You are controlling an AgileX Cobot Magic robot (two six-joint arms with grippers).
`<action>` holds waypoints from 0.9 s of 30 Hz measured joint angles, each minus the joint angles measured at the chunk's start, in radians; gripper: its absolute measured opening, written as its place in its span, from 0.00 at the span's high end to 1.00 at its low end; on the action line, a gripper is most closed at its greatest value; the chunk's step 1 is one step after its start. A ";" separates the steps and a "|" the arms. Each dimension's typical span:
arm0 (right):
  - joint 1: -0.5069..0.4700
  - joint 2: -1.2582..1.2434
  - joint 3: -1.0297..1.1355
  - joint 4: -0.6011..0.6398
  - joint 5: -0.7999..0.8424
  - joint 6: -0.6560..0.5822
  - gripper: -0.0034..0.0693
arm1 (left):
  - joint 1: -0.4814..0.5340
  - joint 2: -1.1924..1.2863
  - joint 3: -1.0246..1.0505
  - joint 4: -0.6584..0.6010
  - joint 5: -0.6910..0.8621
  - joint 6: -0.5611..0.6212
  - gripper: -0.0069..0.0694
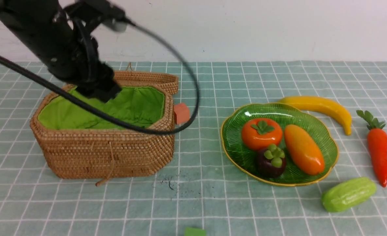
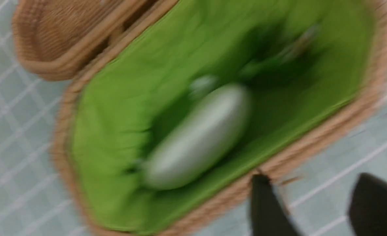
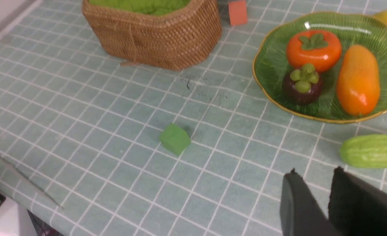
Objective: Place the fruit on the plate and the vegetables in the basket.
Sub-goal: Take a chayote with your right arm and place it on the basket on the left.
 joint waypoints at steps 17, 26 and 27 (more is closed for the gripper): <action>-0.133 0.585 0.000 -0.104 -0.118 0.083 0.71 | -0.466 -0.714 0.726 -0.070 -0.362 -0.226 0.93; -0.576 0.798 0.000 0.125 -0.182 0.104 0.62 | -0.506 -0.969 0.924 -0.072 -0.504 -0.212 0.93; -0.606 0.825 0.000 0.147 -0.193 0.104 0.58 | -0.506 -0.986 0.927 -0.072 -0.507 -0.198 0.93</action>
